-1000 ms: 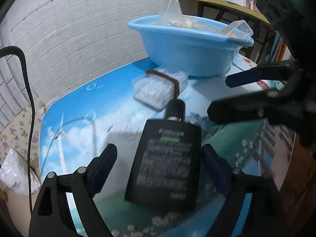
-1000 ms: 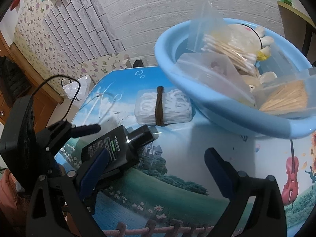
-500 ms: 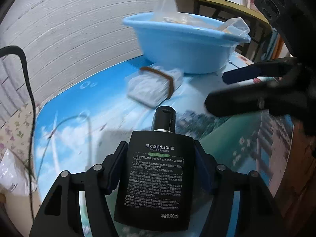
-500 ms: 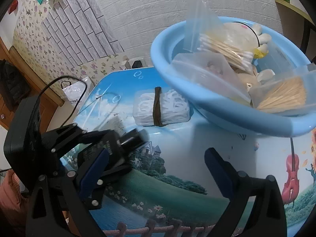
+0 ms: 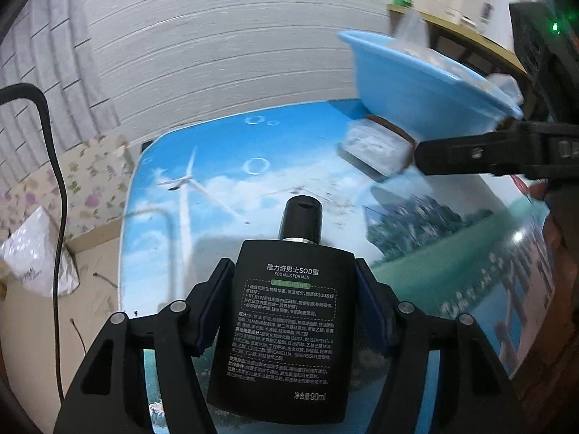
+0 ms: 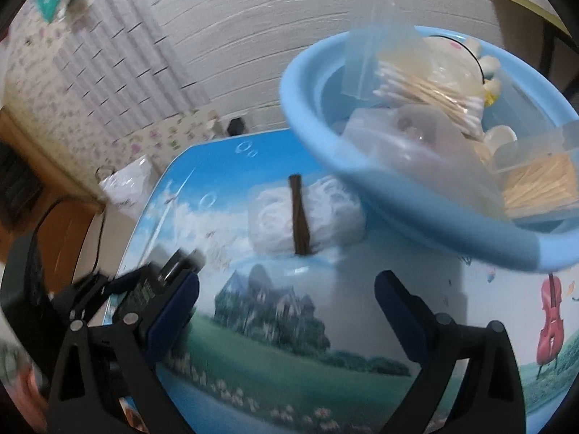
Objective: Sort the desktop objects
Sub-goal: 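Grasp the white hair-tie box with the right tool while the left tool holds the bottle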
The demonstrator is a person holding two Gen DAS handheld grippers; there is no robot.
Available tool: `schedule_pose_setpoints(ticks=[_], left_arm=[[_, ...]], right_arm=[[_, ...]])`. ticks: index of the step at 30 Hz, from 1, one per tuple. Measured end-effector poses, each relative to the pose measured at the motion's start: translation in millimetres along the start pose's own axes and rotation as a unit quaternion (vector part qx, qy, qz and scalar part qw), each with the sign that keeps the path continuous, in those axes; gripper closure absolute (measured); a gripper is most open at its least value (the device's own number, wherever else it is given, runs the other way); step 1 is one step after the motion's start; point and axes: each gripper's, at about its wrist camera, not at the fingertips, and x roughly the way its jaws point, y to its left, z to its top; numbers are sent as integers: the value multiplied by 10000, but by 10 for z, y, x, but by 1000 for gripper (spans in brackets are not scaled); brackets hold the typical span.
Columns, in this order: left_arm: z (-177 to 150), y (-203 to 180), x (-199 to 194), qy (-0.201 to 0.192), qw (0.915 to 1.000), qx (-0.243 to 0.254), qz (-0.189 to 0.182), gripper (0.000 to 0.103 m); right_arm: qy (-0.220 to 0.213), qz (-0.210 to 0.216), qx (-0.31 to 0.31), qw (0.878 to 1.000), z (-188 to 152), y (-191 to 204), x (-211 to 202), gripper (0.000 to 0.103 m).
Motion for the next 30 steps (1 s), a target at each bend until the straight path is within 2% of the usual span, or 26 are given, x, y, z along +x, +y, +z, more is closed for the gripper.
schedule_pose_setpoints(ticks=[3, 7, 11, 15, 18, 19, 30], left_arm=[[109, 77, 78, -12, 9998, -144, 108, 39], [126, 92, 105, -53, 9998, -191, 97, 38], [109, 102, 103, -97, 9997, -236, 34, 38], [117, 144, 83, -133, 9995, -296, 22, 38], [127, 151, 87, -139, 9994, -327, 42, 38], [128, 146, 93, -134, 9994, -321, 58, 38], [126, 57, 84, 2, 9987, -408, 303, 38]], right_arm=[[69, -403, 267, 9988, 42, 3, 150, 4], [84, -687, 482, 9964, 74, 14, 258, 4], [95, -909, 526, 9944, 131, 27, 371, 3], [156, -1201, 218, 9924, 199, 94, 496, 3], [120, -1166, 118, 9930, 219, 124, 498, 5], [82, -1153, 64, 9933, 223, 138, 485, 16], [127, -791, -331, 9962, 12, 47, 249, 17]])
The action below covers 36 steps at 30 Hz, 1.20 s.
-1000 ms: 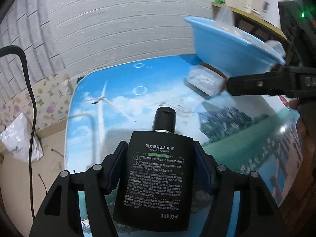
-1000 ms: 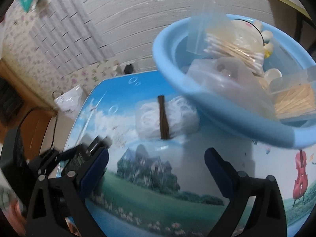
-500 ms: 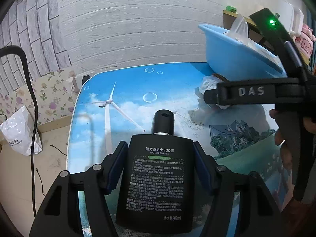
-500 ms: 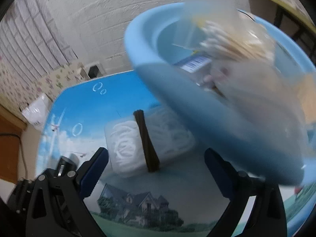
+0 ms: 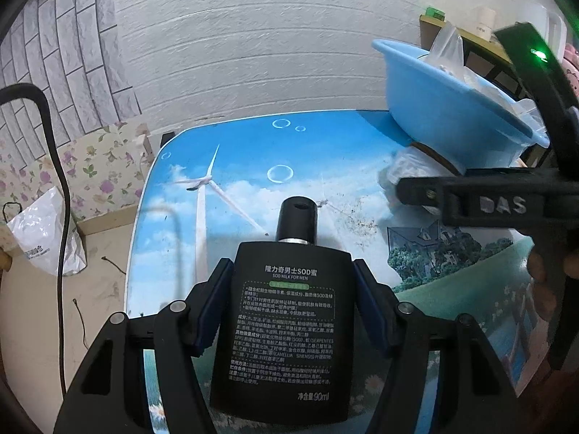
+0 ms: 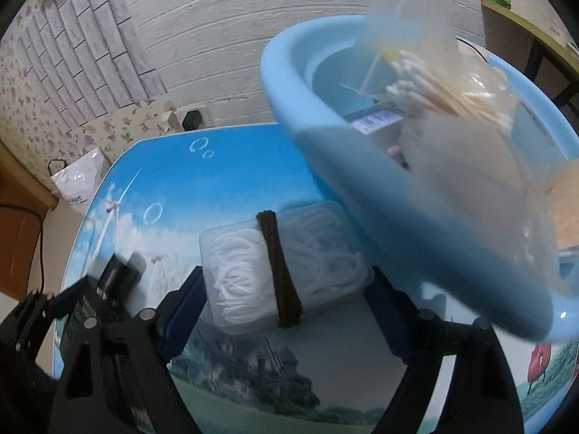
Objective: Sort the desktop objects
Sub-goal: 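Grasp the white hair-tie box with the right tool while the left tool holds the bottle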
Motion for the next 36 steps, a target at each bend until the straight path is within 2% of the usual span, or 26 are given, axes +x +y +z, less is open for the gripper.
schedule_pose_setpoints(ticks=[8, 13, 25, 33, 36], left_arm=[[-96, -151, -68, 101, 9995, -205, 223, 38], [-157, -294, -122, 157, 9990, -303, 296, 38], [-218, -615, -197, 223, 9985, -348, 353, 38], [-194, -657, -162, 228, 9982, -378, 414, 39], [-194, -654, -158, 224, 9983, -359, 402, 39]], right_arm=[[106, 194, -365, 9991, -311, -180, -220, 17], [86, 177, -539, 9984, -494, -351, -385, 17], [120, -67, -628, 9979, -702, -791, -577, 17], [14, -145, -916, 9957, -751, -830, -576, 15], [-2, -162, -1076, 9941, -742, -796, -534, 10]])
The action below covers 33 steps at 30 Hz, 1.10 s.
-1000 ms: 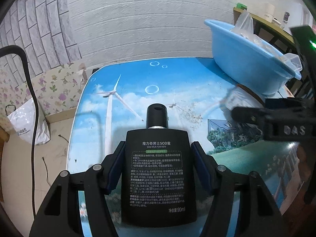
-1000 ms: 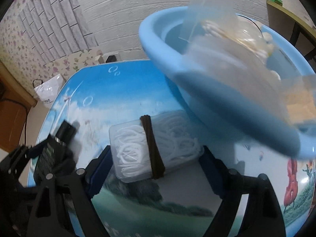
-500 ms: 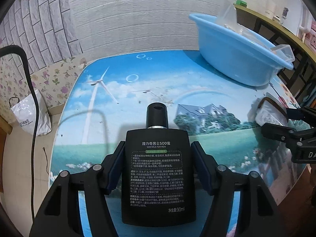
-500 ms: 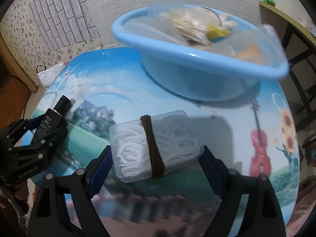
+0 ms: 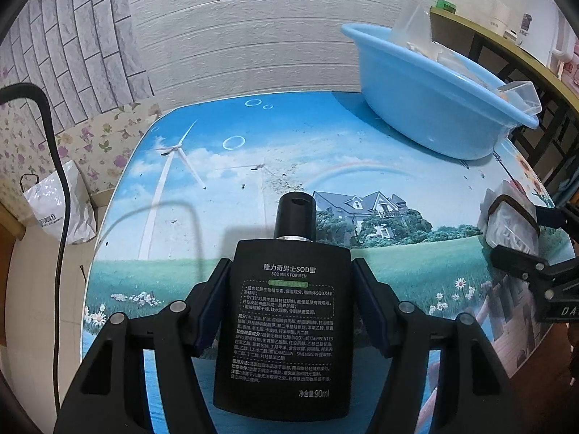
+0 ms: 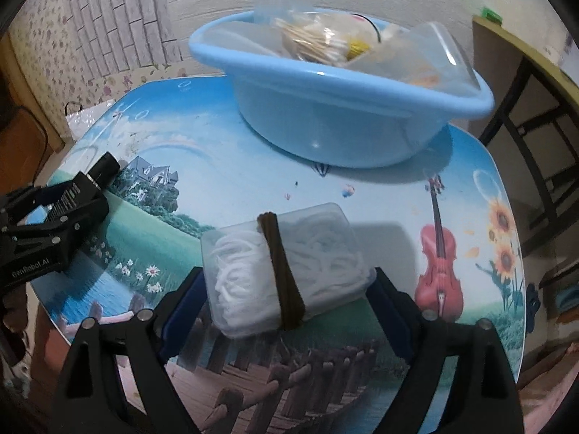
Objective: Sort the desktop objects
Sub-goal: 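Grasp the white hair-tie box with the right tool while the left tool holds the bottle, then lift the hair-tie box and bottle and carry both toward the blue basin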
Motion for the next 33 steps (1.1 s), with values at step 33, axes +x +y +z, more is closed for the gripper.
schedule_pose_setpoints(ticks=[33], left_arm=[[14, -5, -103, -164, 9998, -3, -94, 42]], right_arm=[[-469, 510, -283, 9972, 103, 48, -166, 21]])
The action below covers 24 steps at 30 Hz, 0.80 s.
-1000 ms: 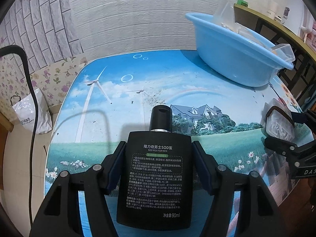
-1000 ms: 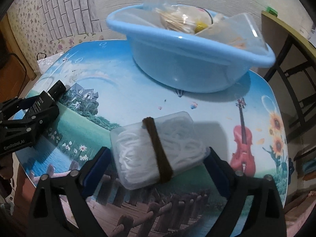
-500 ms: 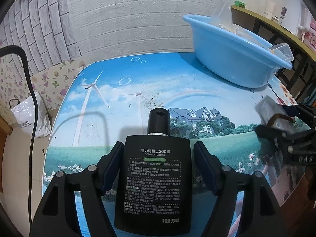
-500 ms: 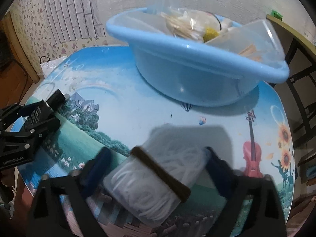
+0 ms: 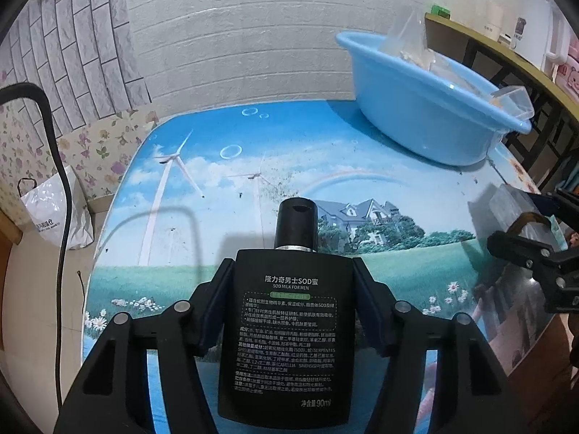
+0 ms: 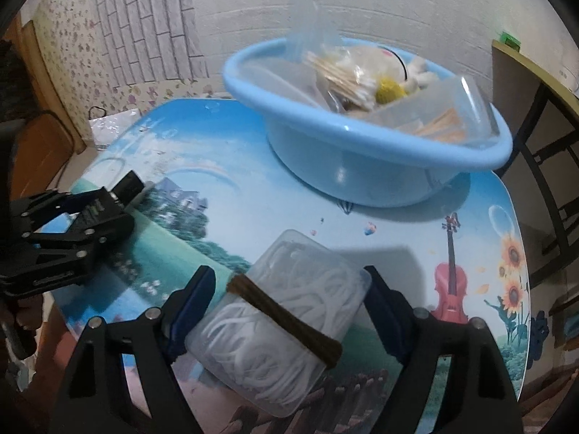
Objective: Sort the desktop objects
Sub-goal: 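Lift the hair-tie box and bottle and carry both toward the blue basin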
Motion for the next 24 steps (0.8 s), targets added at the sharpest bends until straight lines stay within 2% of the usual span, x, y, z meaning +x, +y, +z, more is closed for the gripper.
schedule_pose_setpoints(ticks=[5, 15, 24], left_arm=[[63, -1, -155, -134, 9998, -95, -66, 42], [273, -112, -524, -436, 9981, -205, -395, 42], [521, -252, -730, -672, 9959, -173, -579, 42]], right_arm=[[-121, 319, -40, 9994, 30, 27, -189, 21], [-757, 644, -295, 9946, 215, 102, -705, 21], [-1000, 654, -204, 9926, 358, -52, -837, 21]])
